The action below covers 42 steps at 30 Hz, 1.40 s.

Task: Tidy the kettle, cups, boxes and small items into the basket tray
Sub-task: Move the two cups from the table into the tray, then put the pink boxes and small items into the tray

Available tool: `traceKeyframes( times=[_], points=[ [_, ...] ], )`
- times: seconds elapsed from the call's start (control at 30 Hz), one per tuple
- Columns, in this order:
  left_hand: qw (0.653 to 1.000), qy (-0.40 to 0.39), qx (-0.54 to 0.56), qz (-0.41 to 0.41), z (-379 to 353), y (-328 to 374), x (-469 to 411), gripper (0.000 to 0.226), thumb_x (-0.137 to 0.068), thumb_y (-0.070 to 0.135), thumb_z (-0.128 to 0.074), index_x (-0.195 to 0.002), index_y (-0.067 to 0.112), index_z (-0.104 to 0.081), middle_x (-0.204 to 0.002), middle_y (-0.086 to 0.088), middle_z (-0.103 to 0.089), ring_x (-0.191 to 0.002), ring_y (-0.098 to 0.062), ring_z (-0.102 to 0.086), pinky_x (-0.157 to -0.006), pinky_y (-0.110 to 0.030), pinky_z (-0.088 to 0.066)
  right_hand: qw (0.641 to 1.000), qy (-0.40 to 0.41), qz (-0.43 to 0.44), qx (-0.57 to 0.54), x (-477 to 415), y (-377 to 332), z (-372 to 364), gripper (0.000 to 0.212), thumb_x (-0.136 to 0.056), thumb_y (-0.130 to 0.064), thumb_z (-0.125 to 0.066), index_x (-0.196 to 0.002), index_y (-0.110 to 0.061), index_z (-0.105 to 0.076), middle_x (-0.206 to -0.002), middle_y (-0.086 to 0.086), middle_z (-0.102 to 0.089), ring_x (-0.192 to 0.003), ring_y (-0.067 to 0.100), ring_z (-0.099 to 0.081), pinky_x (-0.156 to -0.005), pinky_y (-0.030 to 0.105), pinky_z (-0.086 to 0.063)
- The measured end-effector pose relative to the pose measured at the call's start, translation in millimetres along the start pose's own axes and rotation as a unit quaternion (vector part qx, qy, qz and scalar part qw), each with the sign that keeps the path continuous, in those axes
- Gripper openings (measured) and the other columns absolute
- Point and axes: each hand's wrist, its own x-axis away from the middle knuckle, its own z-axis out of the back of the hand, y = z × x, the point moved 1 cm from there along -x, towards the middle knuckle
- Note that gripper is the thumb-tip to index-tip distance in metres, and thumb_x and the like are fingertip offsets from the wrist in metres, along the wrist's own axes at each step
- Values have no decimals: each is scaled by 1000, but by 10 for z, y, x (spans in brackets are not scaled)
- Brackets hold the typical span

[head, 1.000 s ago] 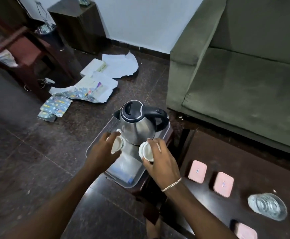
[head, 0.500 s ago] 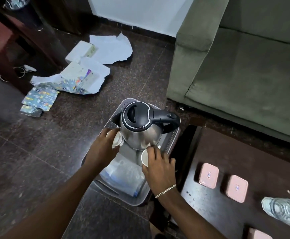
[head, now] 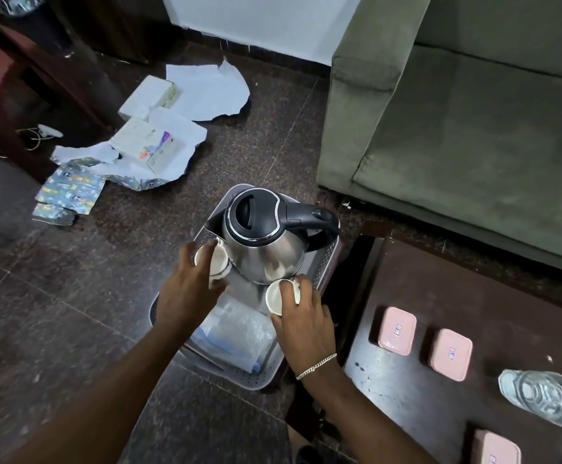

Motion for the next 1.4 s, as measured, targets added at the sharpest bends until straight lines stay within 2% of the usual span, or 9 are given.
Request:
traceKeyframes(
  times=[0.17,0.47,0.57,0.67,0.77,0.87,1.03,1.23,1.4],
  points=[
    [995,93,12,-27,104,251,250,53,-82,26,-79,-125,13,-51,-114,-11,-45,-86,-41,-64,-56,-41,-54,996,62,52,-32,195,164,269,52,-79,-42,-75,-122,-21,-53,-132,9,-56,-101,30,-60,-72,44,-54],
    [968,119,55,-213,3,1544,678,27,-95,33,-64,-115,18,-53,-107,-3,-50,-86,-27,-58,-62,-36,-51,988,110,49,-99,829,1168,694,32,-90,-25,-71,-118,-10,-63,-122,11,-60,-105,31,-62,-85,43,-55],
    [959,68,45,-271,-205,2018,810,30,-94,32,-66,-117,17,-56,-110,-5,-52,-91,-25,-58,-73,-32,-49,993,93,22,-64,1024,1637,717,32,-88,-23,-72,-116,-10,-64,-119,12,-61,-102,34,-63,-82,47,-55],
    [954,-55,13,-294,-509,2409,893,41,-93,34,-65,-128,16,-55,-121,-7,-52,-105,-27,-62,-89,-37,-54,998,49,-28,-7,1177,2112,660,35,-83,-26,-75,-113,-11,-64,-114,12,-63,-95,37,-64,-76,45,-53],
    [949,-159,-45,-267,-849,2736,908,59,-90,36,-69,-140,20,-42,-135,-4,-42,-116,-29,-57,-92,-46,-54,995,-10,-92,33,1257,2555,538,55,-81,-33,-76,-128,-11,-60,-130,11,-60,-114,34,-61,-87,44,-46],
    [942,-222,-89,-237,-1176,2948,819,90,-83,35,-80,-154,22,-26,-153,-2,-30,-125,-32,-51,-94,-52,-53,988,-65,-118,81,1245,2886,349,80,-81,-44,-73,-149,-17,-40,-150,9,-46,-129,29,-52,-97,43,-37],
    [922,-306,-104,-212,-1582,3095,626,121,-70,25,-93,-162,21,-14,-168,3,-16,-141,-36,-40,-100,-56,-53,985,-110,-106,81,1093,3224,59,101,-74,-42,-78,-156,-18,-24,-166,8,-21,-151,27,-27,-109,48,-27],
    [923,-283,-88,-246,-1800,3073,639,107,-77,21,-86,-161,12,-21,-157,-3,-32,-127,-36,-52,-107,-47,-48,989,-104,-97,48,1050,3338,-47,95,-69,-37,-75,-152,-21,-30,-146,3,-43,-138,25,-42,-105,47,-30],
    [922,-243,-40,-299,-1449,2880,808,100,-82,26,-81,-162,14,-21,-161,-2,-30,-128,-31,-51,-111,-41,-43,992,-78,-98,2,1201,3078,233,103,-67,-52,-78,-153,-26,-28,-146,-4,-40,-133,19,-46,-103,45,-30]
  ],
)
